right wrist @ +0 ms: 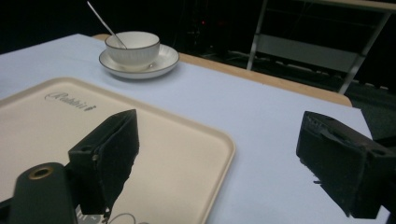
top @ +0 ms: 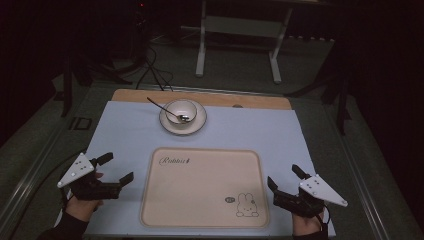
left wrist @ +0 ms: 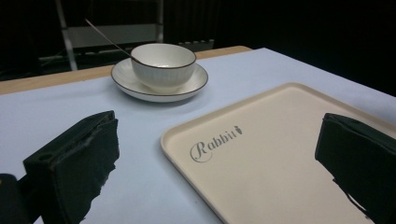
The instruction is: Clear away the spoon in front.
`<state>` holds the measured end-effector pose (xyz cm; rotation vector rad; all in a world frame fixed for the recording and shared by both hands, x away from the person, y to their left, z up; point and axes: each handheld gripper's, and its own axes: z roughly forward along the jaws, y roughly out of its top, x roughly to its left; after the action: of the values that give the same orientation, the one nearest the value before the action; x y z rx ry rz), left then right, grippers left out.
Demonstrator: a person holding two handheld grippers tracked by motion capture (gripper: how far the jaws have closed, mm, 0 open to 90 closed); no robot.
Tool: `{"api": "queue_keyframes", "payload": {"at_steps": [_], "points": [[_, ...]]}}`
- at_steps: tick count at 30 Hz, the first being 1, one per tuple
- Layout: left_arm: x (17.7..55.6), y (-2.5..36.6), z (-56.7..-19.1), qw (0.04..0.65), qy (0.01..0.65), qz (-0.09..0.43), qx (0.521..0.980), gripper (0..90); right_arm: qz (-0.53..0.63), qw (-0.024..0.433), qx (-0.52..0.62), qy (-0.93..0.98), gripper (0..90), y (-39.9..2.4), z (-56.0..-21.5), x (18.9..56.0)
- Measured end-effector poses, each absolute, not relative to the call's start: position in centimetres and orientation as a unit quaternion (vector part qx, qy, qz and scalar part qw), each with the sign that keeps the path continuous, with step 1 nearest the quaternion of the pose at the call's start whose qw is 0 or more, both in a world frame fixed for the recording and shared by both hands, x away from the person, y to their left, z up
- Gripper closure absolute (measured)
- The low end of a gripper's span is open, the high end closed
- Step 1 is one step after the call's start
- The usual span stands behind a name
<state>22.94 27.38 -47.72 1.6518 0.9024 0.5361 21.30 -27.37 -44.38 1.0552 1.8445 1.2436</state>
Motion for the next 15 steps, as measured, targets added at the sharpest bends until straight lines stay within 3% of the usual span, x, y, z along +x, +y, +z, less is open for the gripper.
{"api": "queue_keyframes", "payload": {"at_steps": [5, 15], "points": [[23.2, 27.4, -47.5, 0.551, 0.386, 0.216, 0.707, 0.2, 0.475, 0.336, 0.399, 0.709, 13.1, -27.2, -44.4, 21.0], [23.1, 25.6, -46.6, 0.549, 0.327, 0.173, 0.750, 0.1, 0.481, 0.334, 0.390, 0.710, 13.0, -27.0, -44.1, 20.1]]}}
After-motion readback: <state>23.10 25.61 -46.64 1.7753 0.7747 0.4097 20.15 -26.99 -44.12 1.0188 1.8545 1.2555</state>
